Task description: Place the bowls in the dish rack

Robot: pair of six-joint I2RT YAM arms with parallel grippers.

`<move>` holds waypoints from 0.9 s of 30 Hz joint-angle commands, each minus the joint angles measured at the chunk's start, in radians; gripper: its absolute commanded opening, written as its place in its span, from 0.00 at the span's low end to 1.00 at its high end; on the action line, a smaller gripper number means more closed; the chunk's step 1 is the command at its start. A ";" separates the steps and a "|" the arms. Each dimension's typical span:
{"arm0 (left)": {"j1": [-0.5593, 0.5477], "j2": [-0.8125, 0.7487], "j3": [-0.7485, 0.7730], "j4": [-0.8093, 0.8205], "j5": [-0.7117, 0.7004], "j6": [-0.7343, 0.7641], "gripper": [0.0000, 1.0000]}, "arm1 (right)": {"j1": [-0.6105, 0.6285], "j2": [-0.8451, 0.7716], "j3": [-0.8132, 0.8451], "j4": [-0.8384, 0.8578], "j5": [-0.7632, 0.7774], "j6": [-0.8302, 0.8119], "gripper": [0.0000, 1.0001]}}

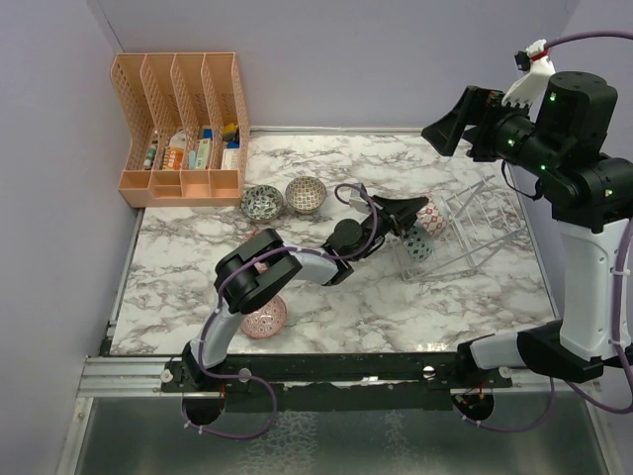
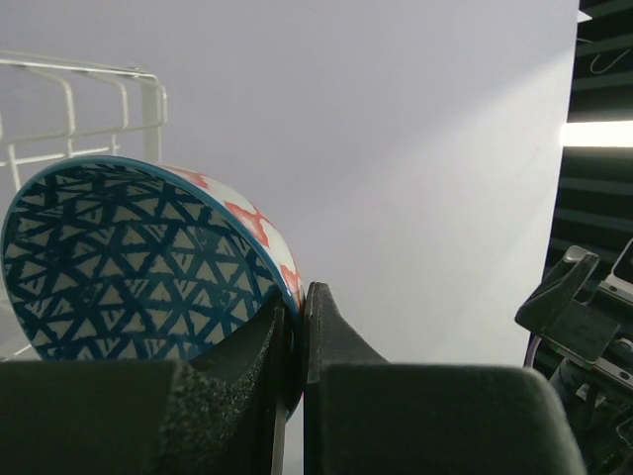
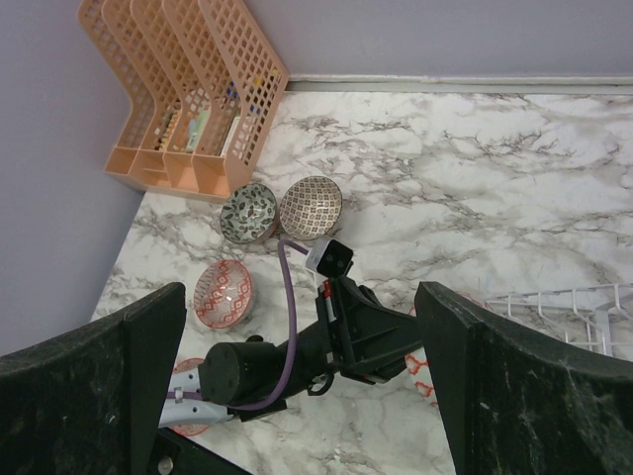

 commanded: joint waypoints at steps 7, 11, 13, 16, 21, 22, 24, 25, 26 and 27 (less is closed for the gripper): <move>-0.010 0.028 0.042 0.101 -0.018 -0.049 0.00 | -0.009 0.015 0.005 -0.009 -0.011 -0.030 1.00; -0.010 0.054 0.057 0.112 -0.014 -0.060 0.00 | -0.009 0.015 0.004 -0.010 -0.007 -0.034 1.00; -0.010 0.073 0.071 0.120 -0.009 -0.060 0.00 | -0.009 0.014 0.004 -0.011 -0.005 -0.036 1.00; -0.010 0.091 0.085 0.127 -0.001 -0.061 0.00 | -0.009 0.015 0.002 -0.013 -0.005 -0.038 1.00; -0.008 0.088 0.069 0.108 0.010 -0.056 0.00 | -0.009 0.013 0.000 -0.016 -0.002 -0.045 1.00; -0.007 0.084 0.063 0.103 0.012 -0.053 0.00 | -0.009 0.013 -0.003 -0.016 -0.002 -0.044 1.00; -0.005 0.084 0.053 0.102 0.019 -0.050 0.00 | -0.009 0.011 -0.011 -0.014 -0.001 -0.047 1.00; -0.004 0.087 0.050 0.102 0.022 -0.048 0.00 | -0.010 0.008 -0.015 -0.013 0.000 -0.047 1.00; -0.004 0.093 0.052 0.106 0.025 -0.050 0.00 | -0.010 0.007 -0.018 -0.012 0.000 -0.048 1.00; -0.004 0.099 0.055 0.110 0.030 -0.053 0.00 | -0.010 0.006 -0.019 -0.011 0.000 -0.048 1.00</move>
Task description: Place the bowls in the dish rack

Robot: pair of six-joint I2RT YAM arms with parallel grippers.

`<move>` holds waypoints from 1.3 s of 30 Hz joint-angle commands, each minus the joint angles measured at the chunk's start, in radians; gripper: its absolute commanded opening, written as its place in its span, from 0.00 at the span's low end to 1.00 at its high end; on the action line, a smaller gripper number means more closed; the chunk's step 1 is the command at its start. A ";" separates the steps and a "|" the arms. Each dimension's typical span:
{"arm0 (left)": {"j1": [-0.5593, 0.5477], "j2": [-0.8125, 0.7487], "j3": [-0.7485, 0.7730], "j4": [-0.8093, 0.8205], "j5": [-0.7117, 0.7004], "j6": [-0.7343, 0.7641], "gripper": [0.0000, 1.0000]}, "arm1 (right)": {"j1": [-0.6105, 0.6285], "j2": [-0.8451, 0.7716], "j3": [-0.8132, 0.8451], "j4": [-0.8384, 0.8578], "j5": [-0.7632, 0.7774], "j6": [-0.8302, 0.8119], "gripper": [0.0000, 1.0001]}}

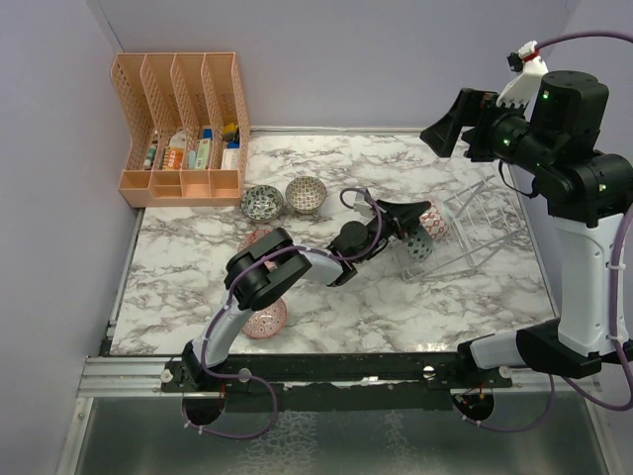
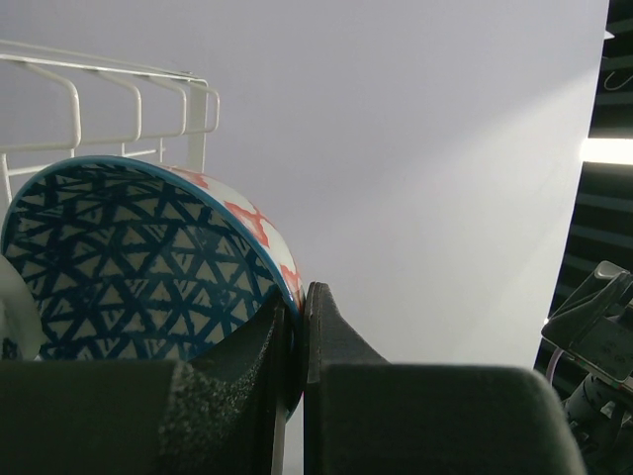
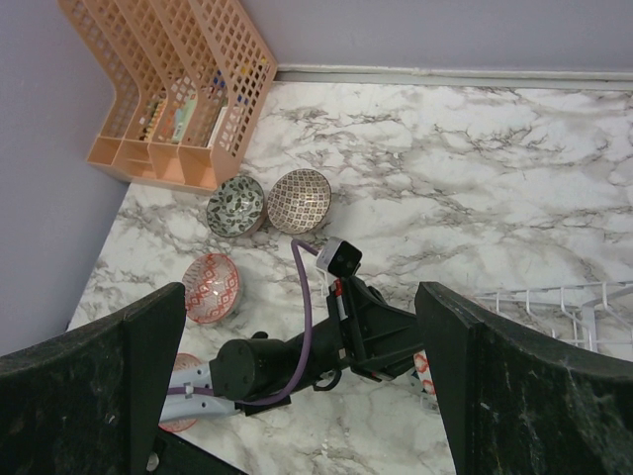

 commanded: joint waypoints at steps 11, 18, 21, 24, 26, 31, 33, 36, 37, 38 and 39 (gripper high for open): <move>0.010 0.061 0.032 0.140 0.088 -0.018 0.00 | -0.006 -0.012 -0.024 -0.004 -0.005 -0.024 1.00; 0.021 0.057 0.029 0.100 0.130 -0.016 0.00 | -0.006 -0.010 -0.036 0.004 -0.013 -0.026 1.00; 0.026 0.046 0.016 0.087 0.136 -0.012 0.08 | -0.006 -0.008 -0.037 0.005 -0.016 -0.026 1.00; 0.034 0.036 0.009 0.071 0.147 -0.004 0.16 | -0.006 -0.007 -0.037 0.006 -0.018 -0.027 1.00; 0.039 0.027 0.009 0.045 0.161 0.004 0.21 | -0.006 -0.007 -0.038 0.005 -0.019 -0.028 1.00; 0.050 0.002 0.018 -0.048 0.211 0.024 0.30 | -0.006 -0.008 -0.041 0.005 -0.016 -0.030 1.00; 0.055 -0.010 0.021 -0.089 0.229 0.033 0.32 | -0.007 -0.008 -0.041 0.006 -0.015 -0.030 1.00; 0.064 -0.031 0.029 -0.159 0.261 0.057 0.34 | -0.007 -0.007 -0.040 0.007 -0.015 -0.028 1.00; 0.068 -0.039 0.032 -0.189 0.272 0.067 0.34 | -0.007 -0.007 -0.040 0.007 -0.015 -0.030 1.00; 0.071 -0.050 0.035 -0.221 0.282 0.077 0.35 | -0.007 -0.007 -0.040 0.006 -0.015 -0.029 1.00; 0.074 -0.059 0.039 -0.247 0.291 0.087 0.35 | -0.007 -0.007 -0.041 0.006 -0.015 -0.030 1.00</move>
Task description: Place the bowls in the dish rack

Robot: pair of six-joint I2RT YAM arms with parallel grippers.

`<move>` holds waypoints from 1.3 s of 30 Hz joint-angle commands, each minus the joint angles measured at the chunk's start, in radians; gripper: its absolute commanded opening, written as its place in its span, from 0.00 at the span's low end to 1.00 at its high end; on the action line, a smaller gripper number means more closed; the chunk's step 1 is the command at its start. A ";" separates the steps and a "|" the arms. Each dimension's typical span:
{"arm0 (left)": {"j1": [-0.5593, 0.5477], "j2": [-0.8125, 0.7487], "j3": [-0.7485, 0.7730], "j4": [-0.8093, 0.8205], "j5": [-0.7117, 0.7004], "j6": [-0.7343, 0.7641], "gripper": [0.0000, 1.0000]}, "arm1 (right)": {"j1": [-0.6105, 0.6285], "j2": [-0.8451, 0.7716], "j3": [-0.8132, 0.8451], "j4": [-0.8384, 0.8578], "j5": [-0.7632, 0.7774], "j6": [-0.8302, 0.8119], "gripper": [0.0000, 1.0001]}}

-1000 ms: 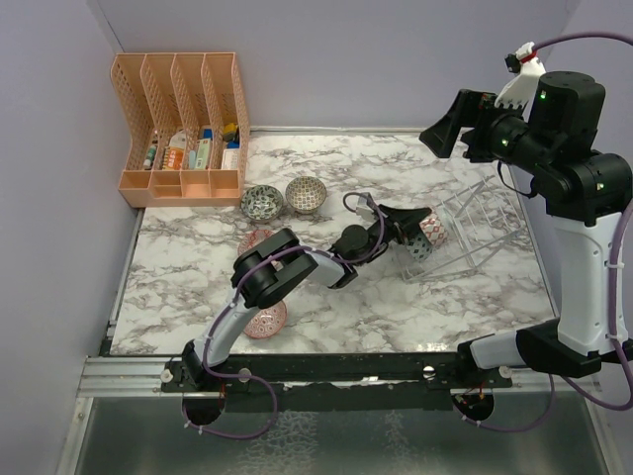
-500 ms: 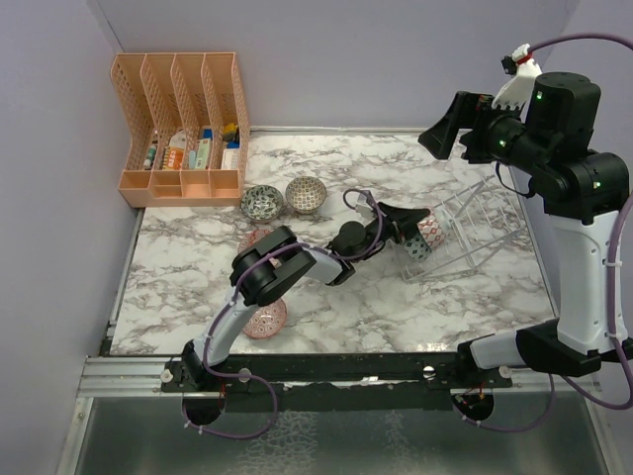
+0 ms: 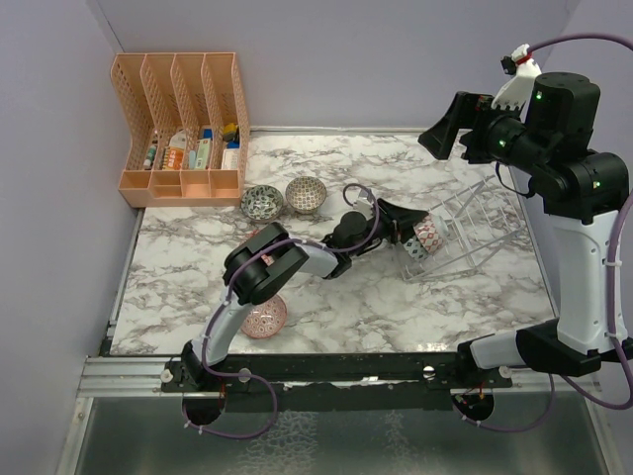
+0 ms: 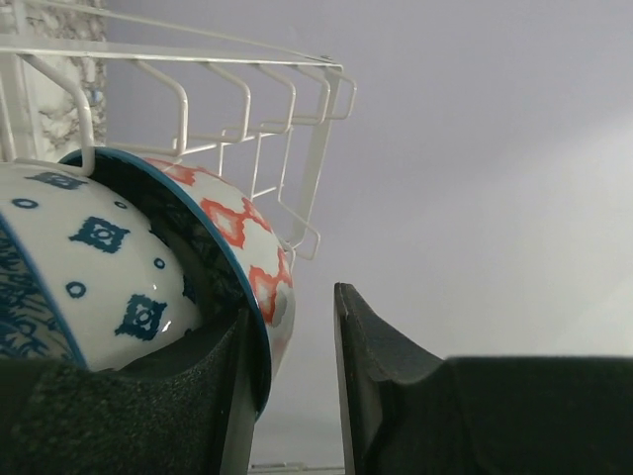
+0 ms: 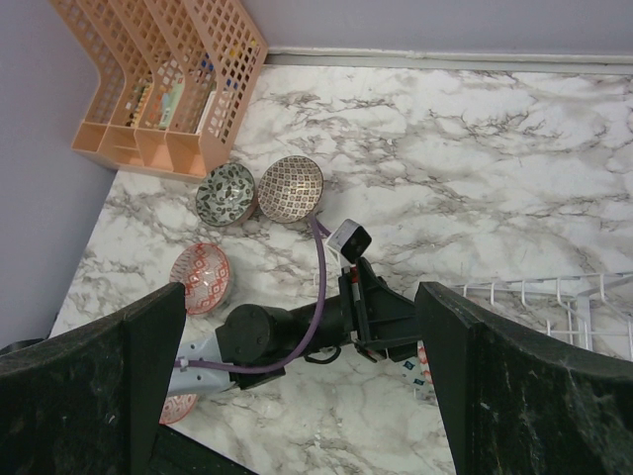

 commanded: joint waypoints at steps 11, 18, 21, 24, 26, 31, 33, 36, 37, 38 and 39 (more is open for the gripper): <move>0.040 -0.165 0.097 -0.438 0.193 0.170 0.42 | -0.006 -0.009 -0.009 0.015 -0.022 -0.015 1.00; 0.061 -0.227 0.061 -0.567 0.221 0.228 0.44 | -0.006 -0.018 -0.014 0.018 -0.018 -0.015 0.99; 0.067 -0.250 0.060 -0.616 0.224 0.260 0.45 | -0.006 -0.021 -0.017 0.018 -0.019 -0.015 0.99; 0.074 -0.271 0.063 -0.659 0.234 0.284 0.45 | -0.007 -0.026 -0.021 0.019 -0.019 -0.014 0.99; 0.079 -0.286 0.063 -0.690 0.242 0.305 0.46 | -0.007 -0.027 -0.026 0.022 -0.021 -0.014 0.99; 0.092 -0.347 0.032 -0.779 0.249 0.368 0.49 | -0.007 -0.035 -0.035 0.026 -0.030 -0.008 0.99; 0.098 -0.376 0.005 -0.804 0.248 0.387 0.49 | -0.007 -0.038 -0.039 0.028 -0.036 -0.008 0.99; 0.113 -0.419 -0.043 -0.835 0.245 0.406 0.50 | -0.007 -0.046 -0.047 0.031 -0.042 -0.006 0.99; 0.115 -0.436 -0.054 -0.850 0.248 0.420 0.50 | -0.007 -0.048 -0.050 0.033 -0.044 -0.006 0.99; 0.119 -0.453 -0.066 -0.869 0.248 0.434 0.51 | -0.007 -0.049 -0.050 0.033 -0.047 -0.004 0.99; 0.123 -0.472 -0.079 -0.890 0.244 0.449 0.51 | -0.007 -0.050 -0.049 0.034 -0.053 -0.003 0.99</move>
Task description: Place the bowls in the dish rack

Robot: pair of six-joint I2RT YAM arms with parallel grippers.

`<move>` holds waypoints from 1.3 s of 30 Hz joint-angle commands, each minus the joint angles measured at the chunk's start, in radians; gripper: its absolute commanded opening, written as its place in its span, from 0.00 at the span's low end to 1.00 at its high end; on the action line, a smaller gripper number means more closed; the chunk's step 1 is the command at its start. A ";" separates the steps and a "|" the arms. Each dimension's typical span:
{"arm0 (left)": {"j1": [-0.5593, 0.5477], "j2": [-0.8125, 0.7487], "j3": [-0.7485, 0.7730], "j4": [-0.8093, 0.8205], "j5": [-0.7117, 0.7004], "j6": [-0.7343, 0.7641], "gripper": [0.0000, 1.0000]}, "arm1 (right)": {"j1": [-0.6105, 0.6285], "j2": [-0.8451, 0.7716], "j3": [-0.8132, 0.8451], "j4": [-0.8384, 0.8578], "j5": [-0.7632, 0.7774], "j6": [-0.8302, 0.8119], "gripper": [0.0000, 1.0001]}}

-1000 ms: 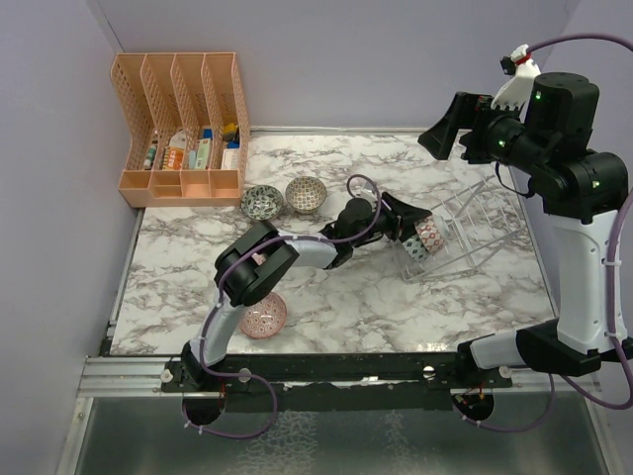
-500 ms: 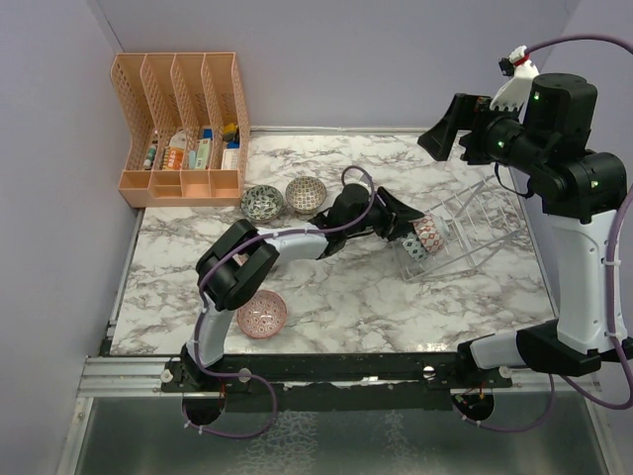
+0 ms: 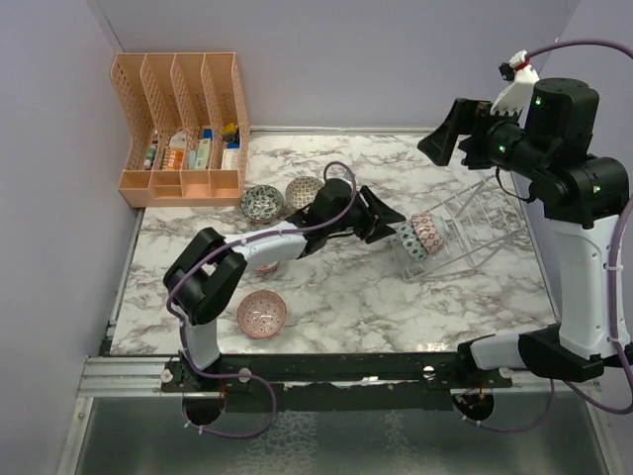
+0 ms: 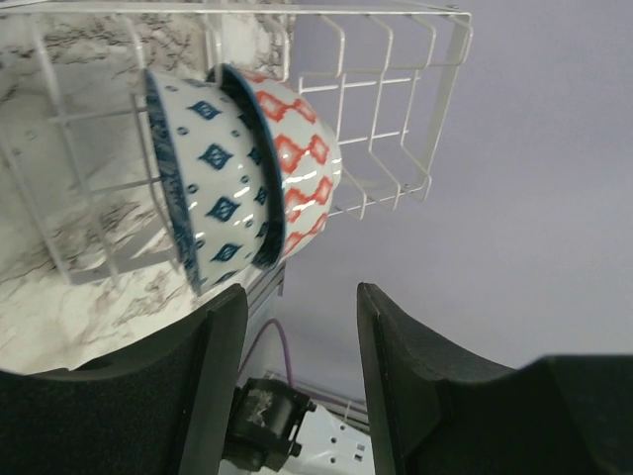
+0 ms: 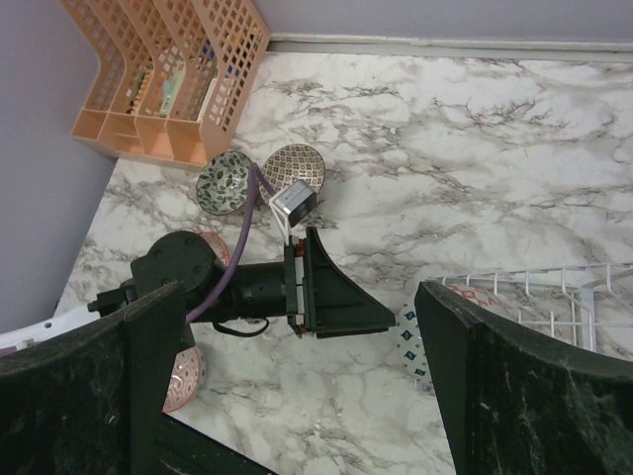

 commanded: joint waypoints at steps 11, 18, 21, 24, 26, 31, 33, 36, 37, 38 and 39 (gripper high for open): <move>0.134 -0.415 0.007 -0.774 -0.336 0.580 0.56 | -0.007 -0.039 -0.021 0.053 -0.151 -0.001 0.99; 0.138 -0.533 -0.100 -1.065 -0.702 0.737 0.56 | -0.007 -0.047 -0.066 0.083 -0.198 0.011 0.99; 0.139 -0.556 -0.183 -1.047 -0.779 0.779 0.56 | -0.007 -0.044 -0.072 0.090 -0.210 0.015 1.00; 0.140 -0.553 -0.239 -0.993 -0.834 0.847 0.57 | -0.007 -0.044 -0.084 0.098 -0.219 0.018 1.00; 0.140 -0.551 -0.273 -0.929 -0.851 0.914 0.58 | -0.007 -0.047 -0.093 0.103 -0.226 0.025 1.00; 0.144 -0.497 -0.299 -0.830 -0.854 1.041 0.64 | -0.007 -0.056 -0.115 0.121 -0.239 0.041 1.00; 0.147 -0.481 -0.313 -0.766 -0.810 1.084 0.71 | -0.007 -0.058 -0.113 0.120 -0.235 0.043 1.00; 0.152 -0.458 -0.325 -0.683 -0.732 1.107 0.76 | -0.007 -0.057 -0.105 0.110 -0.224 0.037 1.00; 0.155 -0.444 -0.321 -0.676 -0.719 1.107 0.76 | -0.007 -0.056 -0.104 0.108 -0.219 0.036 1.00; 0.157 -0.429 -0.315 -0.675 -0.709 1.105 0.76 | -0.007 -0.056 -0.104 0.106 -0.216 0.034 1.00; 0.158 -0.417 -0.312 -0.673 -0.700 1.105 0.76 | -0.007 -0.058 -0.105 0.105 -0.215 0.034 1.00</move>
